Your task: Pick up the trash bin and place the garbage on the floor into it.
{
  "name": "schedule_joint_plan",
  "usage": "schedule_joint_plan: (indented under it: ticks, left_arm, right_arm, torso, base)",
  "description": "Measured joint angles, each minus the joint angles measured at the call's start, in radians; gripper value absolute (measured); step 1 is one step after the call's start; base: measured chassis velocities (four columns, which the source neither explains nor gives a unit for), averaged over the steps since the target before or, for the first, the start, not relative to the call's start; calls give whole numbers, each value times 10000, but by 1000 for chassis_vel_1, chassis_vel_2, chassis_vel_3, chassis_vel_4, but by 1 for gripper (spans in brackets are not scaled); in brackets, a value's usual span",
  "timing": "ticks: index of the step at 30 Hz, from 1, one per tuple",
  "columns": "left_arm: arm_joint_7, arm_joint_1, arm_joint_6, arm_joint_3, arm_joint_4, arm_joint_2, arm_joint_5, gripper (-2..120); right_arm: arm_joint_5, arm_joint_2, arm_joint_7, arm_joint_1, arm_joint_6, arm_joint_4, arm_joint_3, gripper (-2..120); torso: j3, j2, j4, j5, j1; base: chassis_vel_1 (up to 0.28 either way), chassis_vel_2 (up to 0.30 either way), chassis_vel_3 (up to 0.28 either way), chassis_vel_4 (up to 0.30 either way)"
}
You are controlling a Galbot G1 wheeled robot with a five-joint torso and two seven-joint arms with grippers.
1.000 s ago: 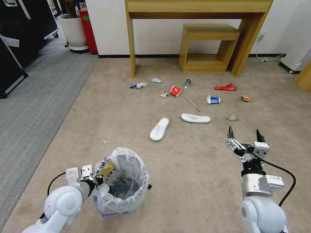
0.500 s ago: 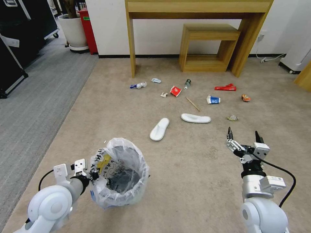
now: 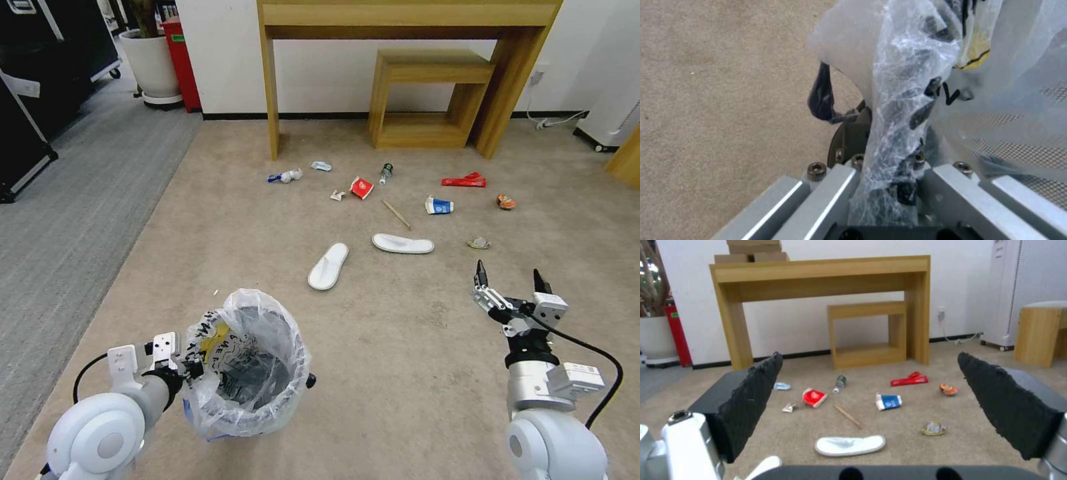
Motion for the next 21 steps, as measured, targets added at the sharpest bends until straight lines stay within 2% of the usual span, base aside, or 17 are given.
schedule_joint_plan:
  ticks: [7, 21]
  left_arm:
    - [117, -272, -47, 129, 400, 131, 29, 0]
    - [221, -310, -89, 201, 473, 75, 191, 0]
  right_arm:
    - [-110, -10, 33, 17, 54, -26, -44, 100]
    - [-158, 121, -141, -35, 95, -11, 26, 100]
  torso:
    - [0, 0, 0, 0, 0]
    - [0, 0, 0, -1, 0]
  base:
    - [0, 0, 0, 0]
    - [0, 0, 0, 0]
